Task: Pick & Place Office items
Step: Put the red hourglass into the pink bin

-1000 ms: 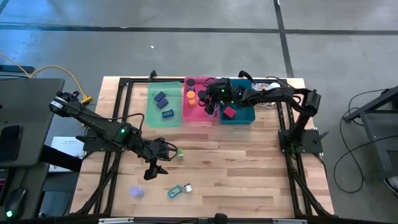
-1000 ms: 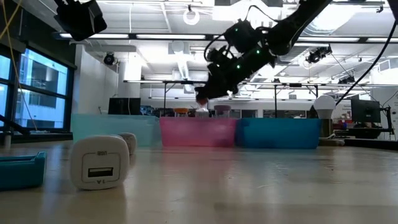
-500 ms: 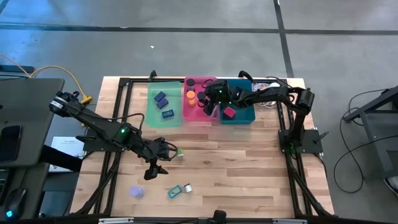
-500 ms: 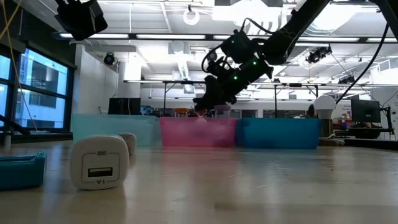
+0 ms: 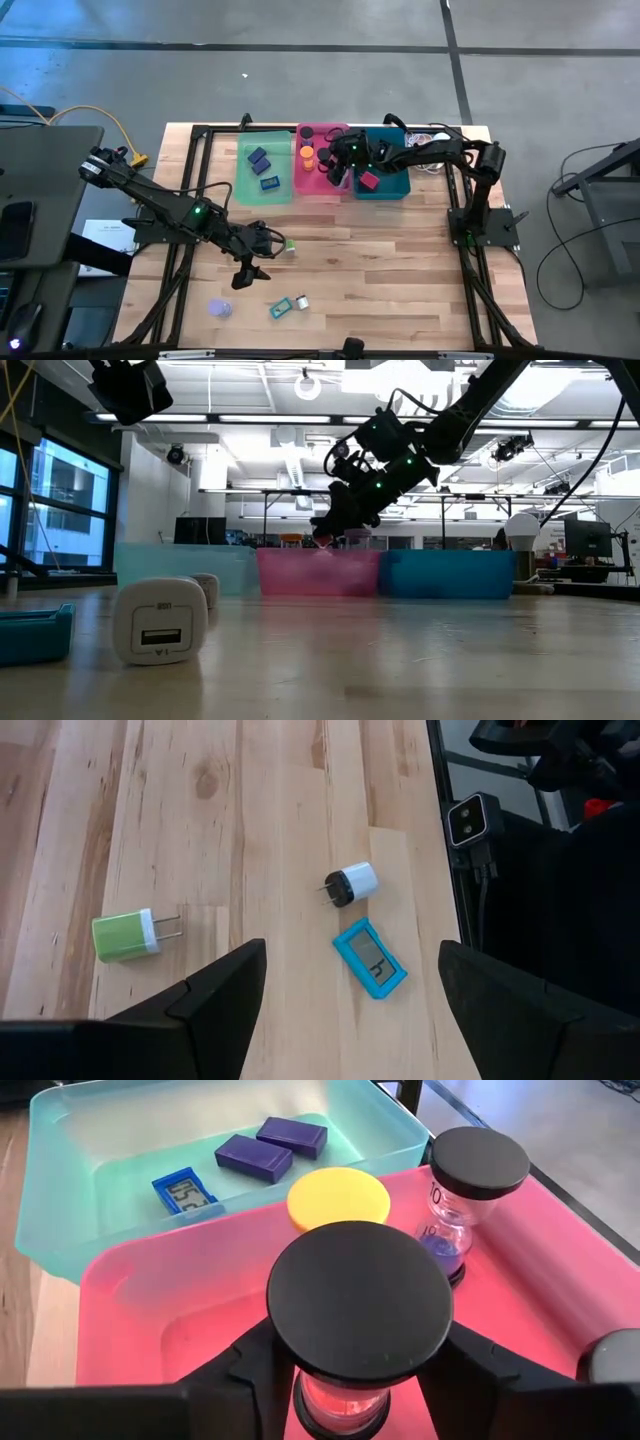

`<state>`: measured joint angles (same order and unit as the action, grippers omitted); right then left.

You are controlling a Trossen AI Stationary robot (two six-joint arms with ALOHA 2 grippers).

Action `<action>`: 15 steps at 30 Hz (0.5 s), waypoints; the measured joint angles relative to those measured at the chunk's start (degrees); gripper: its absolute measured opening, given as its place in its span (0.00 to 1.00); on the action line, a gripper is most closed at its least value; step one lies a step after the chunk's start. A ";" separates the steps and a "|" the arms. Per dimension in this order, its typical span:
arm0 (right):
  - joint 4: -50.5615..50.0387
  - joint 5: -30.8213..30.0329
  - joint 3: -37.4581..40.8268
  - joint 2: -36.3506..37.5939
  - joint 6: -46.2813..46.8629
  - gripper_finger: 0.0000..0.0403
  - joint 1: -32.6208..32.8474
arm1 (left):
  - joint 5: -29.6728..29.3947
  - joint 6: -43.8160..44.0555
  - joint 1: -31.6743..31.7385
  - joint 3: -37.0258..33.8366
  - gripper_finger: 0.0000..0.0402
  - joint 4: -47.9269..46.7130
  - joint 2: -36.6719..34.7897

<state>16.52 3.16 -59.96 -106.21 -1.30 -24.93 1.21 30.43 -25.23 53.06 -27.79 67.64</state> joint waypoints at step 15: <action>-0.55 -0.09 0.00 -0.02 0.01 0.45 0.00 | 0.00 -0.01 0.00 0.00 0.72 0.00 0.00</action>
<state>15.97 3.06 -59.96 -106.24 -1.29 -24.93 1.21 30.42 -25.23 53.06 -27.79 67.64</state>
